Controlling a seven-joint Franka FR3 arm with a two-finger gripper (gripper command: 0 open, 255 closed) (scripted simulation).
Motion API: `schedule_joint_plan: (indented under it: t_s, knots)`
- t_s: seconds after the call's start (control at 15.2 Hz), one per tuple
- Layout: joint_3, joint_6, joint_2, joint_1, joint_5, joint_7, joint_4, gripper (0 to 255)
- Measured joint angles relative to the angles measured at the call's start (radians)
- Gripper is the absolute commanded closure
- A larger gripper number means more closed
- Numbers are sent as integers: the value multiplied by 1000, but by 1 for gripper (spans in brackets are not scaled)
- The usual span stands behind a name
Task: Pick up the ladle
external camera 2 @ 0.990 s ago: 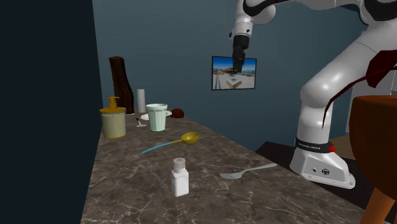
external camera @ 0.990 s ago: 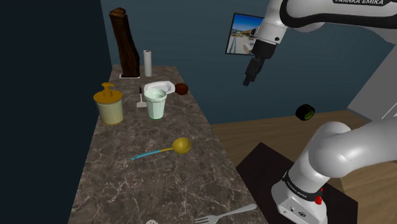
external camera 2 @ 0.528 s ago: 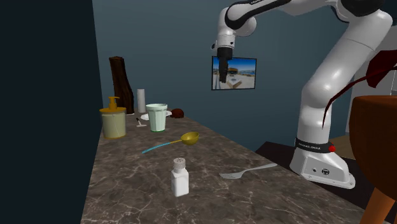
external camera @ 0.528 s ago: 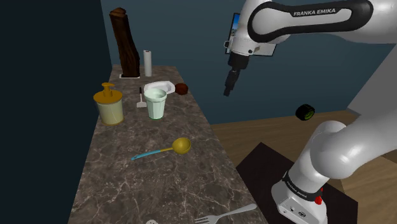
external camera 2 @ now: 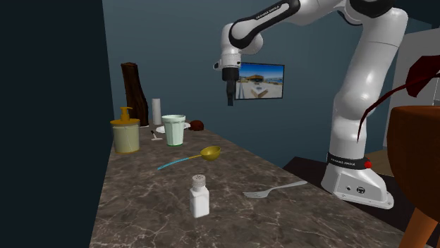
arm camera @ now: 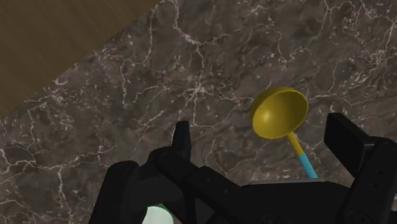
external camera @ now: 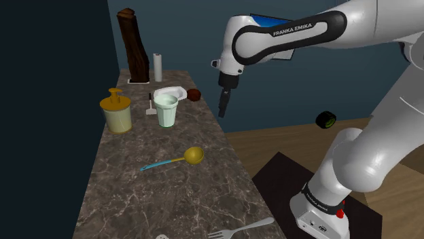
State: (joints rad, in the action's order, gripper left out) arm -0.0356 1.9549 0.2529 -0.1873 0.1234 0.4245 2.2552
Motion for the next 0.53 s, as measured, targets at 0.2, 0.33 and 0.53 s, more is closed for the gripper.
schedule_joint_plan:
  t_s: [0.2,0.33,0.53]
  knots:
    - [-22,40,-105,-25,0,37,-46,0]
    - [-40,69,-165,-44,-1,56,-64,0]
    - [-66,98,-263,-70,-7,82,-115,0]
